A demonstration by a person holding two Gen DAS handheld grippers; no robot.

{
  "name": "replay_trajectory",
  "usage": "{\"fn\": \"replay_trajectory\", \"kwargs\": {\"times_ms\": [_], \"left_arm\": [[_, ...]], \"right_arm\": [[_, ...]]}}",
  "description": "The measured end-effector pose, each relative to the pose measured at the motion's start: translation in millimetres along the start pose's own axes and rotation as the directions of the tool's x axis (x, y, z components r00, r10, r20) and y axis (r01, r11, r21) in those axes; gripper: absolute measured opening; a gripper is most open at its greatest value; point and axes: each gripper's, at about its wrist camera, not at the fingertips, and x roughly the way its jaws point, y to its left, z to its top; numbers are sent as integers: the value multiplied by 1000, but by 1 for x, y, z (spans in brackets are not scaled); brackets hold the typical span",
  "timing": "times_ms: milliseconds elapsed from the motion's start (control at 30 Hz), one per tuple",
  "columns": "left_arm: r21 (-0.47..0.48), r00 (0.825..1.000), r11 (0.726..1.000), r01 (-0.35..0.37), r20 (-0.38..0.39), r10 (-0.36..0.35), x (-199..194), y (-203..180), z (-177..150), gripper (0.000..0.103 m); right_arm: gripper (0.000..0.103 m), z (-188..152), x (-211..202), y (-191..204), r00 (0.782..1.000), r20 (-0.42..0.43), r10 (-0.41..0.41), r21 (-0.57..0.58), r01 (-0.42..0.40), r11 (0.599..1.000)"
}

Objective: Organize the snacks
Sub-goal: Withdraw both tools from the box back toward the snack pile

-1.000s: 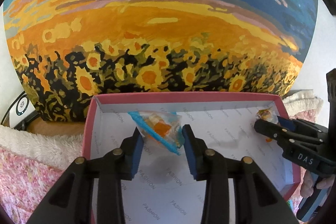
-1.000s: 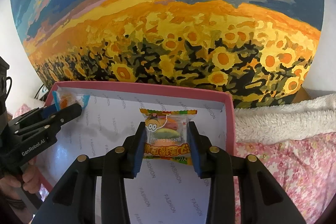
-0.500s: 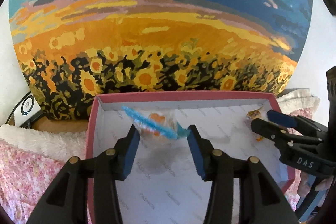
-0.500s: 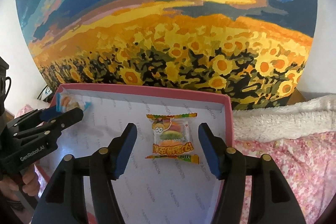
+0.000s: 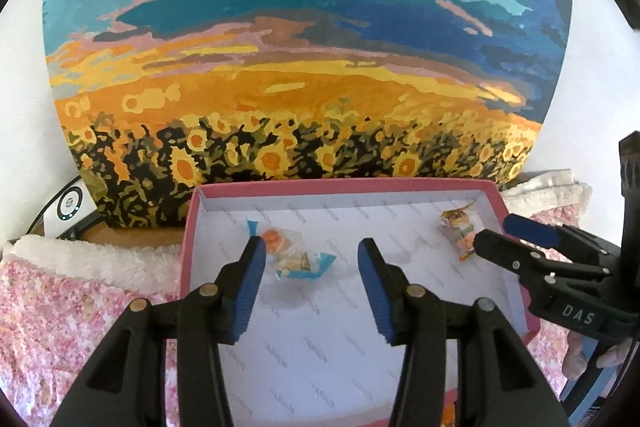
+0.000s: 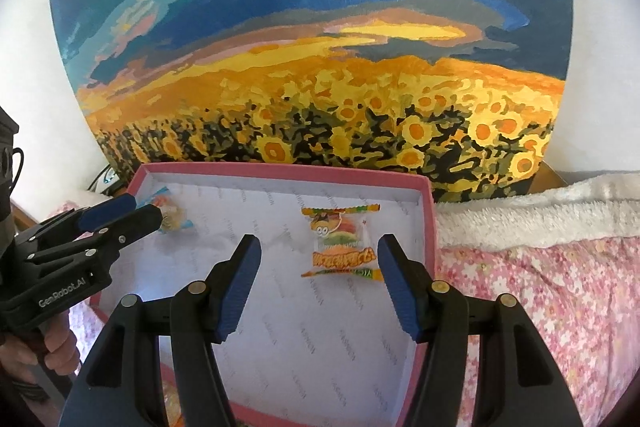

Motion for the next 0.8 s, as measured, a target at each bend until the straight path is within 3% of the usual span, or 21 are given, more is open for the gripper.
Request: {"fn": "replay_trajectory", "kwargs": {"times_ms": [800], "left_arm": [[-13, 1000, 1000, -11, 9, 11, -60, 9, -45, 51]], "right_arm": [[62, -45, -66, 14, 1000, 18, -6, 33, 5, 999]]}}
